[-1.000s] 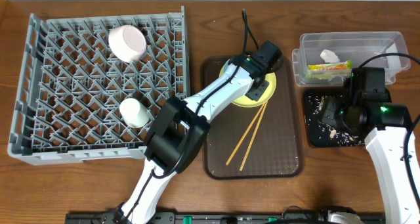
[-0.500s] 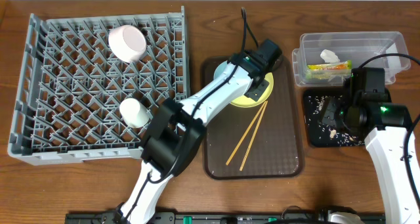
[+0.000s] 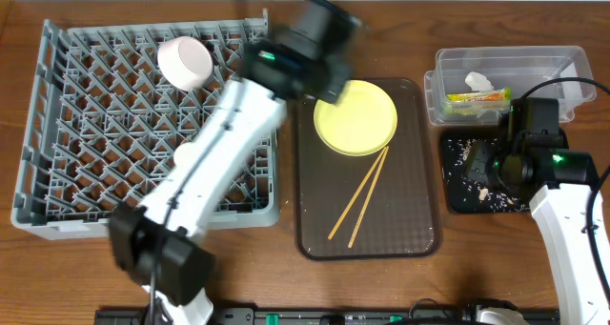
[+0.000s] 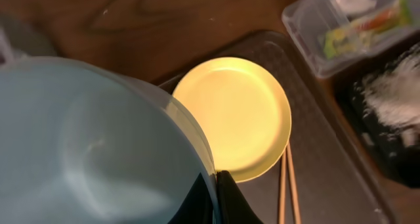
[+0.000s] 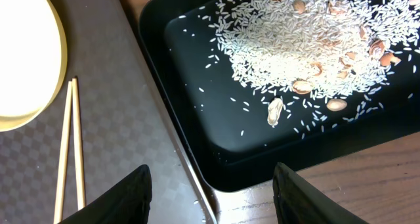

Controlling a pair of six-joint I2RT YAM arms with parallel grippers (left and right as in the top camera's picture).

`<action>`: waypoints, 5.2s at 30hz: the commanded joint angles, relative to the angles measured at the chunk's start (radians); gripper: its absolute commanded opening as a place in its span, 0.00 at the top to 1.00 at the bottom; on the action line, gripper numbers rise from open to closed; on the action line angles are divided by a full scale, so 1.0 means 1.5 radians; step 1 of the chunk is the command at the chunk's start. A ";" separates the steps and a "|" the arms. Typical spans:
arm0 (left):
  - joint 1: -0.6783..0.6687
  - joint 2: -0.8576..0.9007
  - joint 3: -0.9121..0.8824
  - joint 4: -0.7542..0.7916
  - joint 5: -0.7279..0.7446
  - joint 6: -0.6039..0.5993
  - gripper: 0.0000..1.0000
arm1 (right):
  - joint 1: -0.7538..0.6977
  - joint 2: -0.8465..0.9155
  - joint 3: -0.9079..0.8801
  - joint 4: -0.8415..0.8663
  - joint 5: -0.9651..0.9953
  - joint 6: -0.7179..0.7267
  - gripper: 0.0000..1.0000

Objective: Sort waste into correct bins and load items into the dishwasher rack
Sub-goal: 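Carry the blue bowl with the left gripper and set it in the rack, then reach the left gripper down to the wooden chopsticks on the tray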

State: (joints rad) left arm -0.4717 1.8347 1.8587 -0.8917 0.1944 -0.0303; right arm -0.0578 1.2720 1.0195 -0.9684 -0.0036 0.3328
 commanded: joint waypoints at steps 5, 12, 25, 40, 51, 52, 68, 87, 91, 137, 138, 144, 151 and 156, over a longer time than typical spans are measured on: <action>0.246 0.024 0.001 -0.019 0.498 -0.010 0.94 | -0.003 -0.009 0.008 -0.001 0.005 -0.001 0.43; 0.397 0.063 -0.005 -0.024 0.705 -0.010 0.94 | -0.003 -0.009 0.008 0.000 0.005 -0.001 0.43; 0.489 0.186 -0.006 -0.096 0.841 -0.010 0.94 | -0.003 -0.009 0.008 0.000 0.005 -0.001 0.43; 0.524 0.236 -0.046 -0.113 0.764 -0.010 0.94 | -0.003 -0.009 0.008 0.002 0.004 -0.001 0.43; 0.541 0.236 -0.068 -0.118 0.876 -0.013 0.94 | -0.003 -0.009 0.008 0.002 0.004 0.000 0.43; 0.541 0.236 -0.068 -0.117 0.902 -0.013 0.94 | -0.003 -0.009 0.008 0.002 0.004 -0.001 0.43; 0.532 0.236 -0.068 -0.121 0.918 -0.036 0.94 | -0.003 -0.009 0.008 0.003 0.002 0.000 0.43; 0.526 0.236 -0.069 -0.111 0.660 -0.038 0.93 | -0.003 -0.009 0.008 0.004 -0.001 -0.001 0.43; 0.532 0.236 -0.069 -0.111 0.582 -0.038 0.86 | -0.003 -0.009 0.008 0.004 0.000 -0.001 0.43; 0.147 -0.060 -0.069 -0.057 0.001 -0.038 0.10 | -0.001 -0.009 0.008 0.063 -0.060 -0.058 0.33; 0.126 -0.051 -0.069 -0.052 -0.004 -0.038 0.09 | -0.001 -0.009 0.008 0.062 -0.058 -0.058 0.32; 0.011 0.020 -0.069 0.019 -0.007 -0.037 0.08 | -0.001 -0.009 0.008 0.054 -0.035 -0.058 0.33; -0.059 0.080 -0.069 0.037 -0.068 -0.038 0.08 | -0.001 -0.009 0.008 0.039 -0.034 -0.058 0.32; -0.095 0.094 -0.069 -0.031 -0.065 -0.039 0.09 | -0.001 -0.009 0.008 0.039 -0.033 -0.058 0.32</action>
State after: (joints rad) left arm -0.5854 1.9640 1.7557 -0.8799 0.1238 -0.0967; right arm -0.0578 1.2720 1.0195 -0.9077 -0.0681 0.2584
